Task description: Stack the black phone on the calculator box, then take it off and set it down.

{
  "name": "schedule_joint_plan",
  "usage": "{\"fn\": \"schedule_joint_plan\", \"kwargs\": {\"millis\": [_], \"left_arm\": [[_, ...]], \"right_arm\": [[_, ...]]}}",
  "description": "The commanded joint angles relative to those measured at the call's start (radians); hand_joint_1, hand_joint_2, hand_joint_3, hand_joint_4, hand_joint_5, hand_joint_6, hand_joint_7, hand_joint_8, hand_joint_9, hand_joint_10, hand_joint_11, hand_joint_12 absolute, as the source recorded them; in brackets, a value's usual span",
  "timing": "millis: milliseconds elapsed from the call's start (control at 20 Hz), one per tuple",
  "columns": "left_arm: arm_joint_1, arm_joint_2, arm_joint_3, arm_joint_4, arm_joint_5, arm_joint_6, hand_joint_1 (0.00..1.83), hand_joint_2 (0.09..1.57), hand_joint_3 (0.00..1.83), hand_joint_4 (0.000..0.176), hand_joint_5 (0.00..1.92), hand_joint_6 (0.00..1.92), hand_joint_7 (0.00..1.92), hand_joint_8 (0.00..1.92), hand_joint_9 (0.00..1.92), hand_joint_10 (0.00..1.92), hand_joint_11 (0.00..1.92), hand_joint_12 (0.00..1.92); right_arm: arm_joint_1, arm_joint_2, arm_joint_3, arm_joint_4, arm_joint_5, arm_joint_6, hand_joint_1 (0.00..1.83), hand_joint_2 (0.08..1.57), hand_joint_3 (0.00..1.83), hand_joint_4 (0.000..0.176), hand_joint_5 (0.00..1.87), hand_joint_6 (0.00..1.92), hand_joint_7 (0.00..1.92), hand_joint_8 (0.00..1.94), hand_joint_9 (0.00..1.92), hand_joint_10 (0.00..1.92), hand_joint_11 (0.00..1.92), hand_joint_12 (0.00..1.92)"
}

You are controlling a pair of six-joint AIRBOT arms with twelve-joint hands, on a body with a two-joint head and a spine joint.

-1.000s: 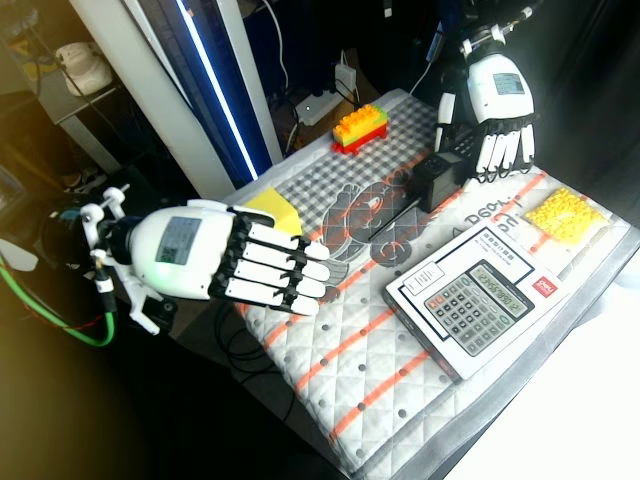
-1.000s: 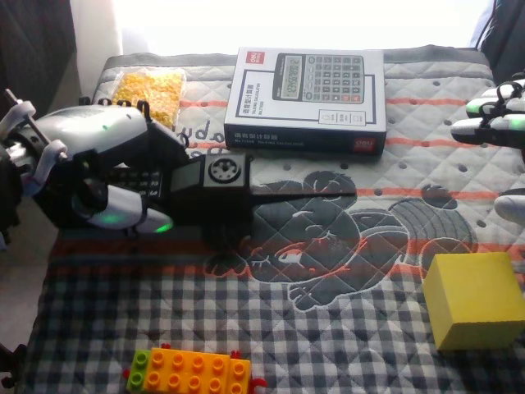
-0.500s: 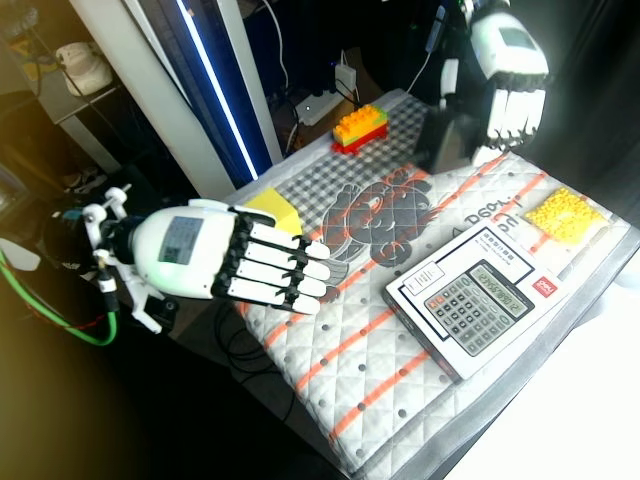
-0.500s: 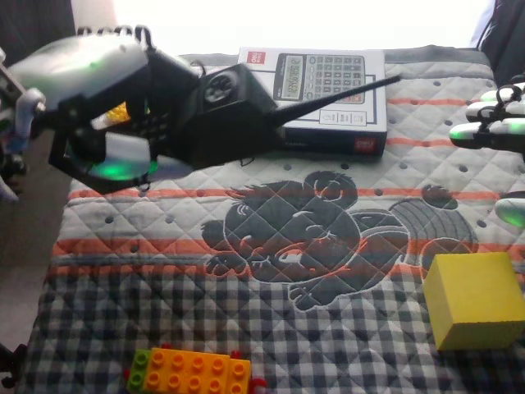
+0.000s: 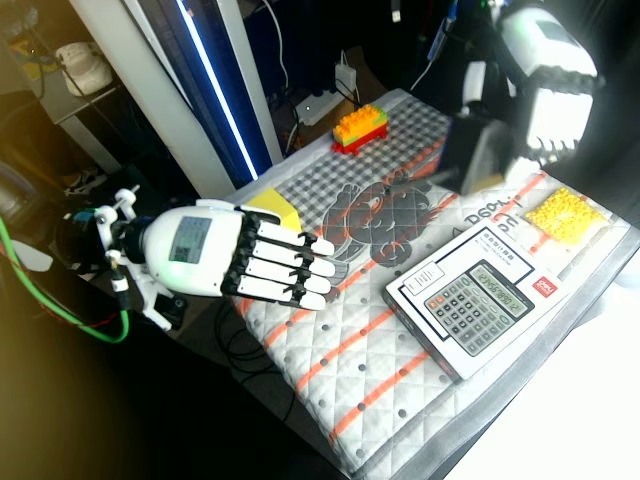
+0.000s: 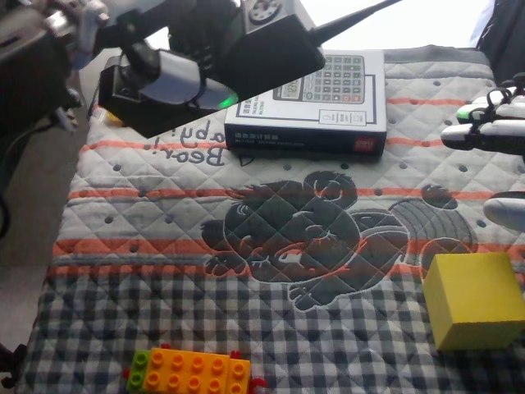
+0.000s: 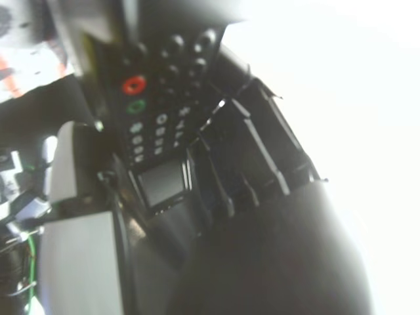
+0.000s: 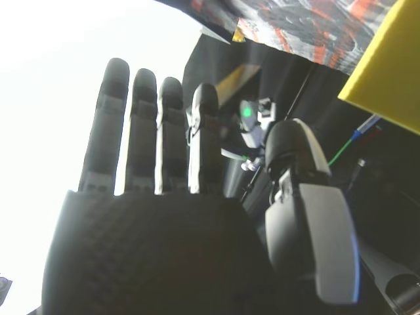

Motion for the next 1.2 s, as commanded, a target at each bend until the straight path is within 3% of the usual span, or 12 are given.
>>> {"fn": "schedule_joint_plan", "kwargs": {"millis": [0, 150, 200, 500, 550, 650, 700, 750, 900, 950, 1000, 1150], "left_arm": [[-0.027, -0.002, 0.016, -0.004, -0.113, -0.010, 1.39, 1.07, 0.00, 0.000, 1.00, 0.84, 1.08, 0.81, 1.01, 1.08, 0.77, 1.22], [-0.052, -0.073, 0.098, -0.018, -0.077, -0.010, 1.39, 1.06, 0.00, 0.000, 0.96, 0.88, 1.12, 0.71, 1.07, 1.00, 0.89, 0.97], [-0.056, -0.099, 0.124, -0.022, -0.069, -0.010, 1.39, 1.07, 0.00, 0.000, 0.95, 0.85, 1.10, 0.76, 1.05, 1.06, 0.90, 0.97], [-0.063, -0.226, 0.242, -0.037, -0.056, -0.010, 1.39, 1.08, 0.00, 0.000, 0.98, 0.82, 1.09, 0.81, 0.99, 1.12, 0.78, 0.99], [-0.057, -0.250, 0.262, -0.041, -0.052, -0.015, 1.30, 1.06, 0.00, 0.000, 1.03, 0.73, 1.18, 0.80, 1.08, 0.78, 0.82, 1.04], [-0.048, -0.279, 0.284, -0.044, -0.050, -0.019, 1.29, 1.06, 0.00, 0.000, 1.07, 0.63, 1.17, 0.88, 1.15, 0.71, 0.80, 1.36], [-0.045, -0.286, 0.288, -0.043, -0.049, -0.019, 1.28, 1.07, 0.00, 0.000, 1.10, 0.59, 1.09, 1.01, 1.08, 0.74, 0.76, 1.37], [-0.043, -0.296, 0.295, -0.044, -0.049, -0.019, 1.36, 1.08, 0.01, 0.000, 1.03, 0.71, 1.06, 0.91, 0.98, 1.08, 0.72, 1.24], [-0.034, -0.310, 0.310, -0.049, -0.041, -0.019, 1.22, 1.12, 0.01, 0.000, 0.97, 0.90, 0.96, 1.11, 0.91, 0.39, 0.46, 1.09], [-0.030, -0.311, 0.311, -0.051, -0.042, -0.020, 1.22, 1.12, 0.01, 0.000, 0.97, 0.90, 0.96, 1.11, 0.91, 0.39, 0.46, 1.09], [-0.027, -0.311, 0.310, -0.051, -0.043, -0.020, 1.12, 1.03, 0.00, 0.000, 0.83, 0.41, 0.81, 0.35, 0.83, 0.23, 0.36, 1.05], [-0.016, -0.312, 0.311, -0.056, -0.045, -0.023, 1.08, 0.99, 0.00, 0.000, 0.81, 0.04, 0.85, 0.10, 0.83, 0.12, 0.40, 0.92]], "right_arm": [[0.014, 0.000, 0.006, 0.021, 0.119, 0.002, 0.24, 1.29, 0.00, 0.049, 0.45, 0.00, 0.39, 0.00, 0.39, 0.00, 0.35, 0.18], [0.021, -0.011, 0.013, 0.018, 0.119, 0.002, 0.24, 1.27, 0.00, 0.065, 0.44, 0.00, 0.40, 0.00, 0.40, 0.00, 0.35, 0.19], [0.024, -0.015, 0.016, 0.016, 0.119, 0.003, 0.32, 1.28, 0.00, 0.044, 0.45, 0.00, 0.41, 0.00, 0.40, 0.00, 0.35, 0.19], [0.042, -0.042, 0.041, -0.010, 0.119, 0.036, 0.32, 1.28, 0.00, 0.049, 0.44, 0.00, 0.39, 0.00, 0.40, 0.01, 0.37, 0.19], [0.042, -0.048, 0.047, -0.015, 0.119, 0.049, 0.32, 1.28, 0.00, 0.054, 0.44, 0.00, 0.39, 0.00, 0.39, 0.00, 0.37, 0.19], [0.042, -0.056, 0.055, -0.019, 0.118, 0.056, 0.31, 1.28, 0.00, 0.059, 0.43, 0.00, 0.38, 0.00, 0.40, 0.00, 0.37, 0.19], [0.042, -0.057, 0.055, -0.019, 0.119, 0.056, 0.30, 1.28, 0.00, 0.054, 0.43, 0.00, 0.38, 0.00, 0.39, 0.00, 0.36, 0.18], [0.045, -0.058, 0.056, -0.021, 0.119, 0.056, 0.30, 1.29, 0.00, 0.055, 0.43, 0.00, 0.38, 0.00, 0.39, 0.00, 0.36, 0.18], [0.049, -0.062, 0.058, -0.025, 0.119, 0.057, 0.33, 1.30, 0.00, 0.067, 0.43, 0.00, 0.38, 0.00, 0.38, 0.00, 0.32, 0.16], [0.049, -0.063, 0.059, -0.025, 0.119, 0.057, 0.33, 1.30, 0.00, 0.067, 0.43, 0.00, 0.38, 0.00, 0.38, 0.00, 0.32, 0.16], [0.049, -0.063, 0.059, -0.025, 0.119, 0.057, 0.32, 1.30, 0.00, 0.065, 0.43, 0.00, 0.39, 0.00, 0.39, 0.00, 0.33, 0.16], [0.049, -0.064, 0.059, -0.025, 0.119, 0.059, 0.32, 1.29, 0.00, 0.077, 0.43, 0.00, 0.38, 0.00, 0.38, 0.00, 0.31, 0.15]]}}
